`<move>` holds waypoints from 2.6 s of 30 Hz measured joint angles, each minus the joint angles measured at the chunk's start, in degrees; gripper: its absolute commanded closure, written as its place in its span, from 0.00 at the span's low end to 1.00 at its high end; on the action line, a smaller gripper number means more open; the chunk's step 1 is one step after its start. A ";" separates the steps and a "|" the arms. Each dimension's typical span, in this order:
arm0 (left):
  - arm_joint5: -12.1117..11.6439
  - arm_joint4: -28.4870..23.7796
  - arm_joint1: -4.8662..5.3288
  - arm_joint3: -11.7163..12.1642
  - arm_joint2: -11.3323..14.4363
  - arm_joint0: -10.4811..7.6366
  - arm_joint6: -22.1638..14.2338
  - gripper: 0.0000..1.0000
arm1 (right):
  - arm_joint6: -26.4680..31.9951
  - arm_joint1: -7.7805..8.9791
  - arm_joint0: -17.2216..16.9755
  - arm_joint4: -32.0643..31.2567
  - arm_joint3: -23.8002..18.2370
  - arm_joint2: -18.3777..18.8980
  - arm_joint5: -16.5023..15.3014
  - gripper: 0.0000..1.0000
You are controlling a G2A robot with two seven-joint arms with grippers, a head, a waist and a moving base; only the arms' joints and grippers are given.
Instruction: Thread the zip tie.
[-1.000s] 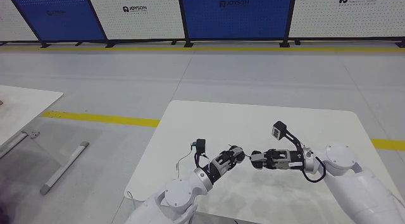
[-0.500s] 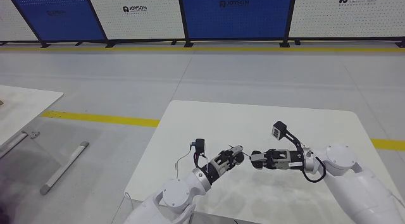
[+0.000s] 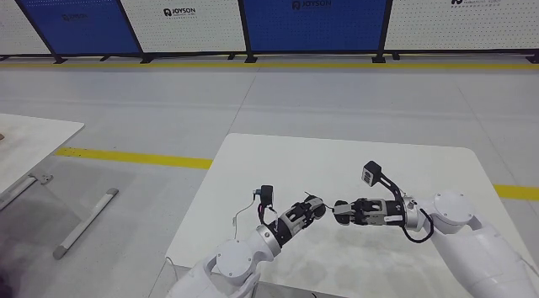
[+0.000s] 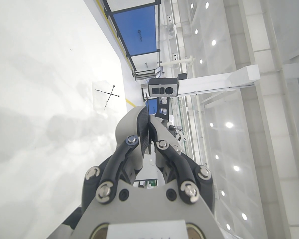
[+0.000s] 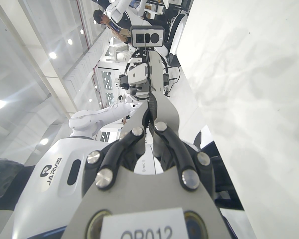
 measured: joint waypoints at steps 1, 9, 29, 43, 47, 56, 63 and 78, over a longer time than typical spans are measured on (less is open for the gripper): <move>0.00 0.05 -0.01 -0.04 -0.03 0.04 0.00 1.00 | -0.67 0.02 -0.33 -0.13 -0.46 0.12 0.13 1.00; -0.02 0.13 -0.13 -0.23 -0.25 0.45 0.35 1.00 | -1.83 0.50 -1.99 -0.54 -2.47 2.02 0.82 0.68; 9.55 5.57 -2.02 0.15 3.47 -1.12 17.92 1.00 | -1.44 1.25 -5.29 1.71 -4.16 6.35 -1.82 0.00; 8.72 1.48 -2.28 0.07 2.00 -1.14 16.62 1.00 | -1.47 1.24 -5.26 1.67 -4.15 6.33 -1.79 0.00; 7.05 -1.03 -2.33 -1.38 0.38 -0.24 16.59 1.00 | -1.47 1.24 -5.26 1.67 -4.15 6.33 -1.79 0.00; 4.18 -4.16 -1.39 -3.78 -2.99 1.83 2.59 1.00 | -1.47 1.24 -5.26 1.67 -4.15 6.33 -1.79 0.00; 4.22 -3.68 -1.41 -3.72 -2.90 1.79 4.63 1.00 | -1.47 1.24 -5.26 1.67 -4.15 6.33 -1.79 0.00; -14.91 -9.24 -1.22 -11.53 -9.31 9.24 3.12 1.00 | -1.47 1.24 -5.26 1.67 -4.15 6.33 -1.79 0.00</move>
